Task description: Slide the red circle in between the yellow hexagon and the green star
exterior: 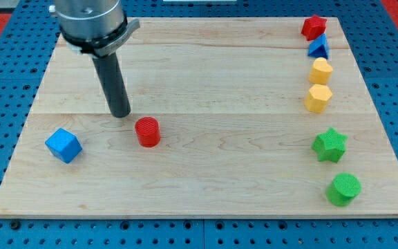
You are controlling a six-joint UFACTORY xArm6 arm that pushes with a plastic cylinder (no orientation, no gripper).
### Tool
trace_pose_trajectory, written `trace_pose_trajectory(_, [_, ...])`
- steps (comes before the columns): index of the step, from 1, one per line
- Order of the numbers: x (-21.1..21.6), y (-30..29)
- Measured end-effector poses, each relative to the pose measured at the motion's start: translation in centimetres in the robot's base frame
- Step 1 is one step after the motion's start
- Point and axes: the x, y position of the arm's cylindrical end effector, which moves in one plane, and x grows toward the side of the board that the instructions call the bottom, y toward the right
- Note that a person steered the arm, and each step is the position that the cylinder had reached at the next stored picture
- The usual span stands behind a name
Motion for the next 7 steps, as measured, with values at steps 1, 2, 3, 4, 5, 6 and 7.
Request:
trace_pose_trajectory(1, [2.9, 3.4])
trace_pose_trajectory(2, [3.4, 2.9])
trace_pose_trajectory(3, [5.2, 2.2])
trace_pose_trajectory(4, [5.2, 6.4])
trace_pose_trajectory(5, [5.0, 10.0])
trace_pose_trajectory(6, [4.1, 13.0])
trace_pose_trajectory(7, [3.6, 10.3])
